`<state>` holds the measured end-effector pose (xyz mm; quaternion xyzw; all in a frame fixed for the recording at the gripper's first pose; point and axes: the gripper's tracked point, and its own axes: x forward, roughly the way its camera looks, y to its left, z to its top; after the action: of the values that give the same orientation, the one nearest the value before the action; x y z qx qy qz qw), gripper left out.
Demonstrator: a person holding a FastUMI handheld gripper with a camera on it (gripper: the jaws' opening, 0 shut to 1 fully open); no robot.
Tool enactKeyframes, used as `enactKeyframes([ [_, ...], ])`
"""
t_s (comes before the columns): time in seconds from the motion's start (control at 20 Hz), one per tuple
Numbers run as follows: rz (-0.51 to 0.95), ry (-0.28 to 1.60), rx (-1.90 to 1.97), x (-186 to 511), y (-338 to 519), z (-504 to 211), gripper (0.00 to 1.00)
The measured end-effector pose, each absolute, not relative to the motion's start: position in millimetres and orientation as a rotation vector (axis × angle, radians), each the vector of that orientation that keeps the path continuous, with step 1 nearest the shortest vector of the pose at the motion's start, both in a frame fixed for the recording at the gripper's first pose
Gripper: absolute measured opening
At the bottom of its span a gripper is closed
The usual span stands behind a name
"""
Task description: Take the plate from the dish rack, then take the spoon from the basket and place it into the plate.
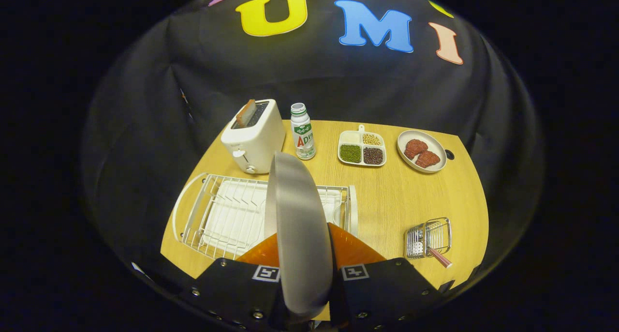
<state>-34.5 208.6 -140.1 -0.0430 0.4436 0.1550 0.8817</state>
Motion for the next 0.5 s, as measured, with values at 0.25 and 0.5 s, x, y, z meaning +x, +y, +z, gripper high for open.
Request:
enactKeyframes([
  [0.25,0.474,0.936,0.077,-86,149,-130,0.3],
  [0.5,0.478,0.999,0.162,-142,76,-161,0.3],
])
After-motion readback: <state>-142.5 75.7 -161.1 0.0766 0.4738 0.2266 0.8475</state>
